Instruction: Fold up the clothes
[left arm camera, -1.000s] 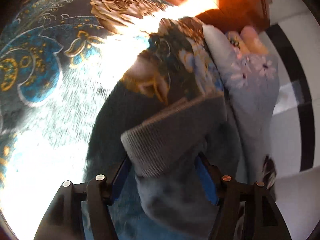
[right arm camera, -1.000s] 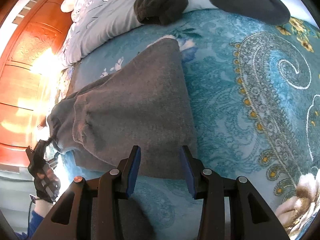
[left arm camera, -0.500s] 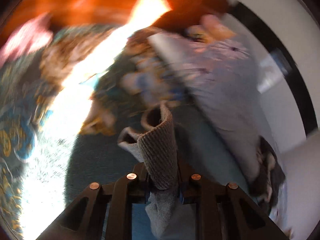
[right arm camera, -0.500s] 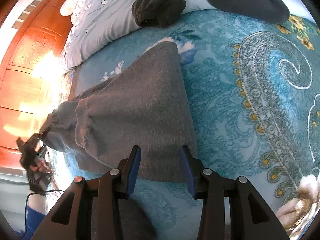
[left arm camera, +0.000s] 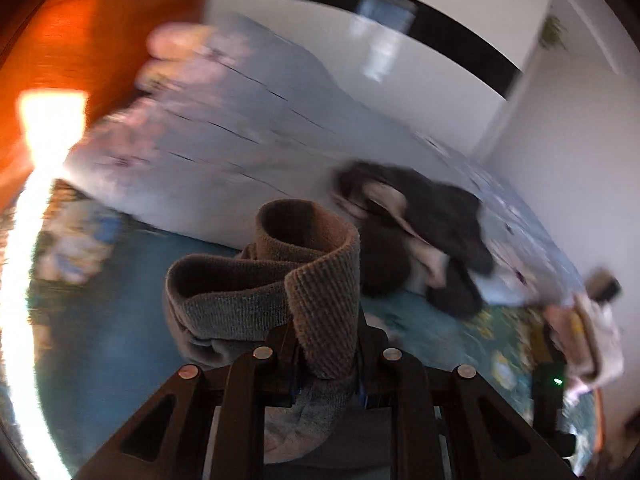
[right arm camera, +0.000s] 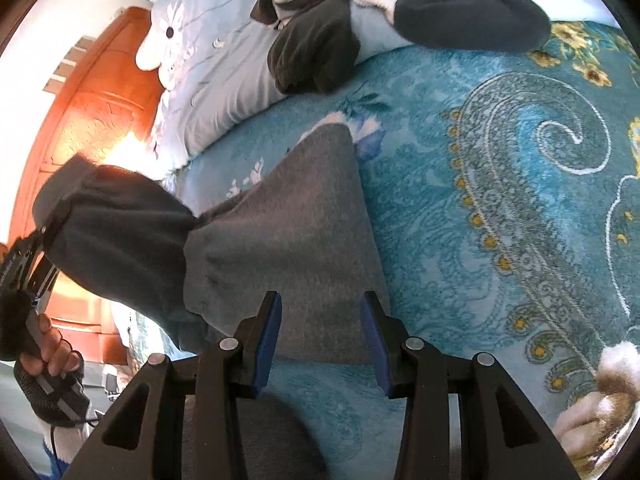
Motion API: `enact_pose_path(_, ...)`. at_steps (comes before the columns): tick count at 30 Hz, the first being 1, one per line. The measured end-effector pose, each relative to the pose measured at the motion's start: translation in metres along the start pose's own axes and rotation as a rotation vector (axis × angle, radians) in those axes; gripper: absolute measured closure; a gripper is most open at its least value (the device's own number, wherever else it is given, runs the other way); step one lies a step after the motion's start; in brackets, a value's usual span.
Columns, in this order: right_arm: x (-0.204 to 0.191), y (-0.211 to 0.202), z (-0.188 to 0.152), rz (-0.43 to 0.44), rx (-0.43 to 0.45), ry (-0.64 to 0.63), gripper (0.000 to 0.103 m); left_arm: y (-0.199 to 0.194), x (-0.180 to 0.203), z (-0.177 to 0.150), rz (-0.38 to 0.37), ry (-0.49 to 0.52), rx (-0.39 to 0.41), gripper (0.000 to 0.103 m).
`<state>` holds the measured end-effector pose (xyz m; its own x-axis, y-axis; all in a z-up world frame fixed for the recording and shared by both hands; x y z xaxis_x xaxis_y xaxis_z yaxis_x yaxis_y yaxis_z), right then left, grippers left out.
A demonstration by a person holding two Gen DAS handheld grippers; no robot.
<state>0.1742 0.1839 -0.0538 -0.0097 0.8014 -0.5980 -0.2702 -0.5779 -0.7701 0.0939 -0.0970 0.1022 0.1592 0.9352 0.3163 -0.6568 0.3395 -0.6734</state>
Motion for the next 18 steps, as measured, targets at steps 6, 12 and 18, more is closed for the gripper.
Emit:
enact_pose_path(6,0.022,-0.017,0.005,0.018,0.044,0.065,0.061,0.067,0.074,-0.042,-0.019,0.170,-0.234,0.080)
enact_pose_path(12,0.029,-0.021,0.005,0.025,0.052,0.093,0.061,0.097,0.093,-0.075,-0.017,0.242,-0.382,0.071)
enact_pose_path(18,0.028,-0.018,0.004,0.004,0.049,0.082,0.061,0.112,0.094,-0.104,-0.118,0.176,-0.543,0.041)
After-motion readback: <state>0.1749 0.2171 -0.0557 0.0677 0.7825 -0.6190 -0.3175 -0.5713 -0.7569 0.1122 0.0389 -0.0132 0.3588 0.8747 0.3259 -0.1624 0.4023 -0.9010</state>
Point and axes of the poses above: each gripper's, at about its wrist camera, not at the fingertips, and y roughly the way its jaws point, x to its right, z to its top, the point moved 3 cm from there along y, roughly the way its jaws point, and after that the axes turned 3 degrees about x, right-handed, at the moved point
